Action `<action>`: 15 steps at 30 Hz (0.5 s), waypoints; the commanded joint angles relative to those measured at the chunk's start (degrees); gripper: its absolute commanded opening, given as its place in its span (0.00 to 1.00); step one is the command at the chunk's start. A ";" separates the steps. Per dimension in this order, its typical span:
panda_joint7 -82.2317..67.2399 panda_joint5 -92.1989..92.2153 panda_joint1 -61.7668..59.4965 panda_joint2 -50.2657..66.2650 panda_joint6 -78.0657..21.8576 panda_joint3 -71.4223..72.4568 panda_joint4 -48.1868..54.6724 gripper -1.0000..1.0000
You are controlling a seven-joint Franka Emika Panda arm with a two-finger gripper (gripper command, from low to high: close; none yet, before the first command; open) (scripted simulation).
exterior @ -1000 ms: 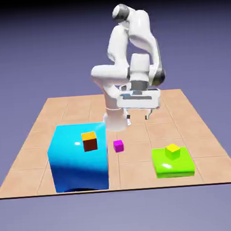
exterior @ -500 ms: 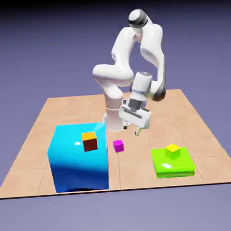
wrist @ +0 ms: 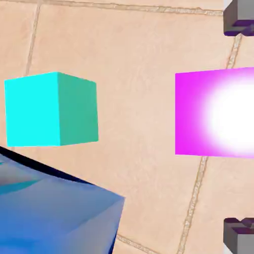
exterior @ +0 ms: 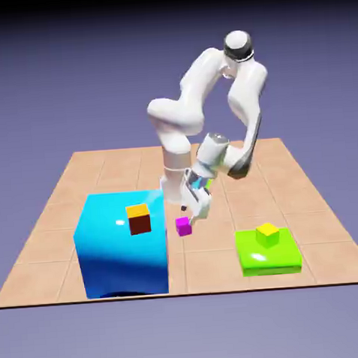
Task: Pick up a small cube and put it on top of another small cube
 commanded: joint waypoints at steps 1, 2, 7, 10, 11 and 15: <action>-1.70 2.49 -1.70 -0.96 -0.02 2.03 0.79 0.50; -3.40 4.98 -3.39 -1.91 -0.05 4.07 1.58 0.50; -7.83 11.47 -7.80 -4.40 -0.11 9.36 3.63 0.00; -2.73 4.00 -2.72 -1.53 -0.04 3.26 1.26 0.00; -1.03 1.51 -1.03 -0.58 -0.01 1.23 0.48 0.00; 5.77 -8.45 5.75 3.24 0.08 -6.90 -2.67 0.00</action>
